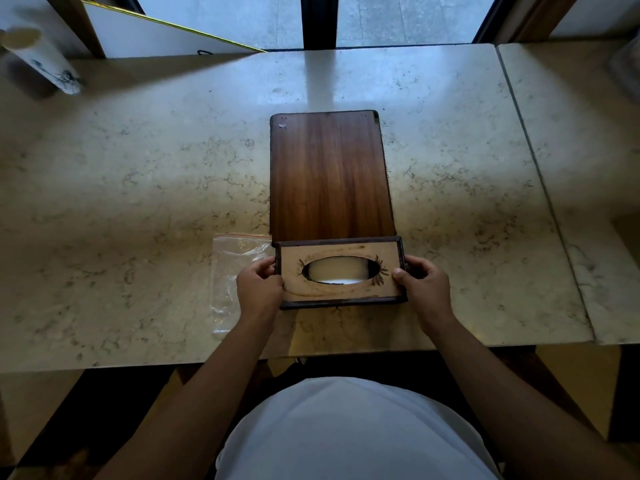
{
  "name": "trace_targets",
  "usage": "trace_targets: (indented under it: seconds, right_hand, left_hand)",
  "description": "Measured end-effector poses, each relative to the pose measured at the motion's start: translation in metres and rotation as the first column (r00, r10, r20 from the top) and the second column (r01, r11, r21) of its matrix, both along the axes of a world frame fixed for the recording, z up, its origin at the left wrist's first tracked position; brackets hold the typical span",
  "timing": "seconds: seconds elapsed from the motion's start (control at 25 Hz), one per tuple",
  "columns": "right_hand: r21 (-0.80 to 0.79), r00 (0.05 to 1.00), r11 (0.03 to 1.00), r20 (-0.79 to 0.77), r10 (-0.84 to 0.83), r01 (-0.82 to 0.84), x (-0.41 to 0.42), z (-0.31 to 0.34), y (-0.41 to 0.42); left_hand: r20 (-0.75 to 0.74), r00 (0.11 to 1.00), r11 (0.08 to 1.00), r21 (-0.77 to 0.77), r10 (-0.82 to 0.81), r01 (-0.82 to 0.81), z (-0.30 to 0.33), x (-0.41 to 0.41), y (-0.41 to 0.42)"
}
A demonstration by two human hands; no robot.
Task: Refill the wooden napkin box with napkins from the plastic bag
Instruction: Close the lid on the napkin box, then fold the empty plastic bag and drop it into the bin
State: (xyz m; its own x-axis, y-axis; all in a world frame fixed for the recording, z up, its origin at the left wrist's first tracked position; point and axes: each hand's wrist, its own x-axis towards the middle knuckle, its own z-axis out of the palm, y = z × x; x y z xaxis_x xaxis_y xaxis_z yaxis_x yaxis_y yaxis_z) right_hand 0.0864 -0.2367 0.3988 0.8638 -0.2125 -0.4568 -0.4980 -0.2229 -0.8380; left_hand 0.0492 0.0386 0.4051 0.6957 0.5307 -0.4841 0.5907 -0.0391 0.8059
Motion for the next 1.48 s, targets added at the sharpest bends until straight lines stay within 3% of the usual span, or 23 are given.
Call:
trace_targets:
  seconds: [0.28, 0.64, 1.04, 1.16, 1.28, 1.48]
  right_hand:
    - [-0.125, 0.993, 0.986, -0.037, 0.109, -0.113, 0.021, 0.008, 0.008]
    - [-0.499, 0.94, 0.844, 0.147, 0.307, -0.197, 0.032, 0.027, 0.072]
    - [-0.416, 0.758, 0.753, 0.199, 0.621, -0.509, 0.026, 0.039, 0.197]
    - [-0.407, 0.69, 0.673, 0.129, 0.712, -0.618, 0.013, 0.038, 0.224]
    - [-0.513, 0.633, 0.528, -0.038, 0.774, -0.677, 0.004, 0.032, 0.242]
    - [-0.494, 0.56, 0.397, -0.24, 0.793, -0.773, -0.006, 0.023, 0.263]
  left_hand:
    - [0.051, 0.988, 0.978, 0.162, -0.144, 0.134, 0.016, 0.018, 0.013]
    - [0.1, 0.981, 0.96, 0.244, -0.164, 0.136, 0.033, 0.011, 0.054]
    - [0.019, 1.0, 0.979, 0.205, 0.005, -0.009, 0.027, -0.019, 0.129]
    - [-0.085, 0.996, 0.977, 0.212, 0.021, -0.003, 0.012, -0.028, 0.143]
    - [-0.228, 0.972, 0.984, 0.148, -0.059, 0.094, -0.004, -0.033, 0.147]
    - [-0.246, 0.966, 0.995, 0.046, -0.079, 0.093, -0.019, -0.034, 0.142]
